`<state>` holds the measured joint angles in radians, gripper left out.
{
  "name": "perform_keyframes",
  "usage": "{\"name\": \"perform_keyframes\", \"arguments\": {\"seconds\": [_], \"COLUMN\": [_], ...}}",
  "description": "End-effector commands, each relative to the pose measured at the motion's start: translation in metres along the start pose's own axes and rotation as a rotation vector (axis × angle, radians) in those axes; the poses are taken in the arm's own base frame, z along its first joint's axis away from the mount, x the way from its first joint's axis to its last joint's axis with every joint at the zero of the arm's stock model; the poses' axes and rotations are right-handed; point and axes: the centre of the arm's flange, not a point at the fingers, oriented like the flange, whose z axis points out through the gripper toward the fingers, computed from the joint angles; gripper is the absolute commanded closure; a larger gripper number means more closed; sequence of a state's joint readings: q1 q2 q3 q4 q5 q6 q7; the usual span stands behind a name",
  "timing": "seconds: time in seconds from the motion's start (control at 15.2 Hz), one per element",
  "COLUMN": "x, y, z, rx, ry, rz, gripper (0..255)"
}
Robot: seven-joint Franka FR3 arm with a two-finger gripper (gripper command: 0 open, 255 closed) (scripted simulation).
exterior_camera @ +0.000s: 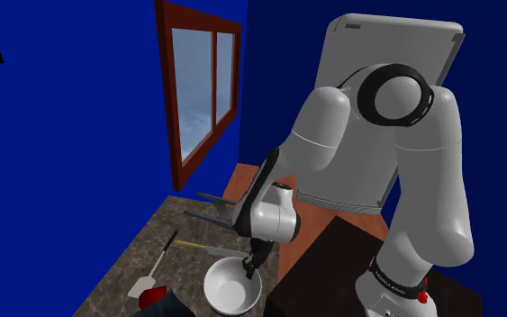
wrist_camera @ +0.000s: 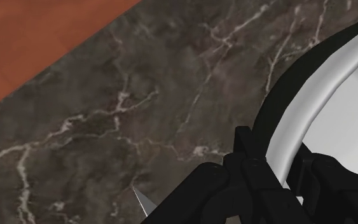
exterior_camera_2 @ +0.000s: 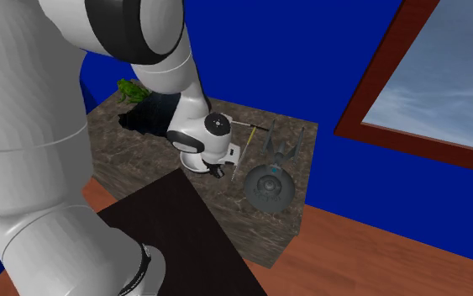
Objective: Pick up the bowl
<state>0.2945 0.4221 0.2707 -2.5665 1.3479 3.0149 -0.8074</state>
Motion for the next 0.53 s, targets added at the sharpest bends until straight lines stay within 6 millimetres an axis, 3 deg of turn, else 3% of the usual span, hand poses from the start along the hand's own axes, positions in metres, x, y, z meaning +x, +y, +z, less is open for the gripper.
{"name": "perform_keyframes", "arguments": {"seconds": [0.0, 0.46], "x": [-0.001, -0.001], "y": [-0.003, -0.013], "z": [-0.010, -0.045], "rx": [0.000, 0.000], "ry": [0.000, 0.000], "rz": [0.000, 0.000], "gripper": [255, 255]}}
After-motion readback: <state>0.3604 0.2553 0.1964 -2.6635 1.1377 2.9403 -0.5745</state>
